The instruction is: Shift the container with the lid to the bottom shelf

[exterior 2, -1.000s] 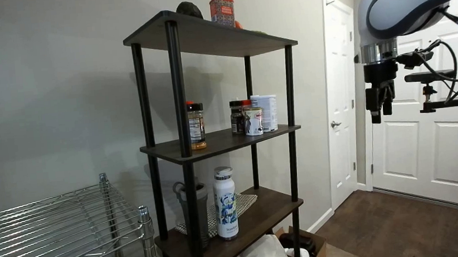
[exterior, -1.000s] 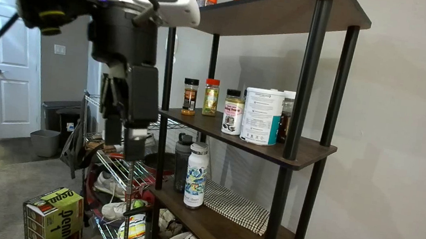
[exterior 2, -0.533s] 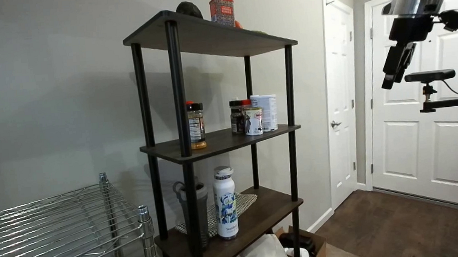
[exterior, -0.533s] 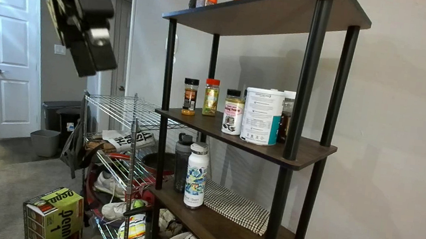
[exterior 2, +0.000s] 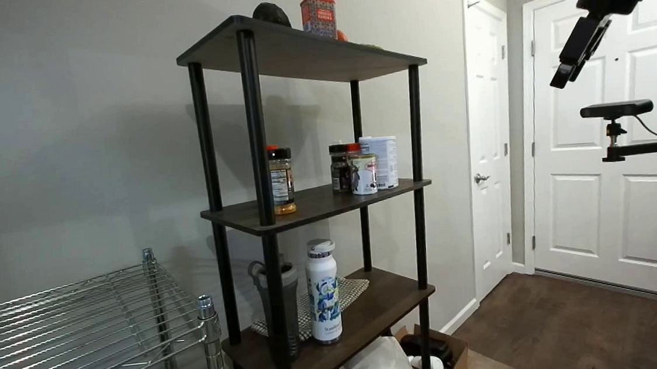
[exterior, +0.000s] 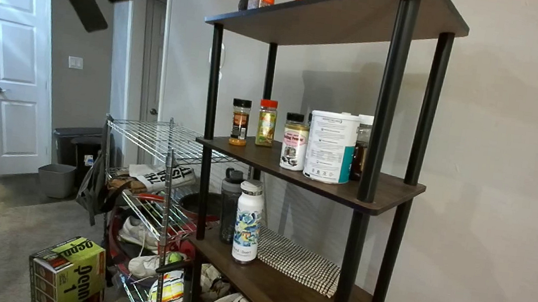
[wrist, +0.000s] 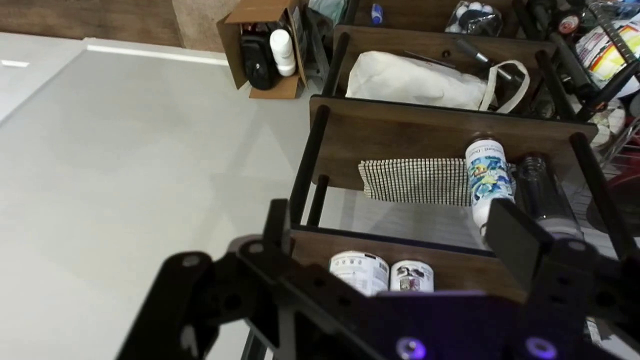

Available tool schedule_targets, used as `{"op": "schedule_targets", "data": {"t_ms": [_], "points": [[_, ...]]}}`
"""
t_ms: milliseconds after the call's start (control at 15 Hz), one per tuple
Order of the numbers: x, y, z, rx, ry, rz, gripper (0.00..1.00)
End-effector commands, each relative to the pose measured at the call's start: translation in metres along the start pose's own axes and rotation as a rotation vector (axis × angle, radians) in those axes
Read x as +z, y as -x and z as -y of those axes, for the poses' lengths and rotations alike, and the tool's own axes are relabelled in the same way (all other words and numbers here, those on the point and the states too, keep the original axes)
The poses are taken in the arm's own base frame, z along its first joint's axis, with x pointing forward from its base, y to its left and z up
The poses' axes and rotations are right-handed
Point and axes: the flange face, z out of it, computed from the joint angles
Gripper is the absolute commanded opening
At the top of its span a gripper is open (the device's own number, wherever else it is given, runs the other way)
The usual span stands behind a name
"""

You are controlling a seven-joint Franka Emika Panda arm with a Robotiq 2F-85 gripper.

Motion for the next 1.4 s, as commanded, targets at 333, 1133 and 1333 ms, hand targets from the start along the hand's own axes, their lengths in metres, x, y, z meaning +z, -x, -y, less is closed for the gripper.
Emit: {"op": "schedule_targets", "data": {"t_ms": [333,1133,1333], "points": [[-0.084,-0.031,0.045,-0.126,-0.030,-0.164,1.00],[-0.150,-0.090,0.131,-0.159,0.010,-0.337,1.00],[-0.162,-0.107,0.153,-0.153,0.008,-0.334,1.00]]}}
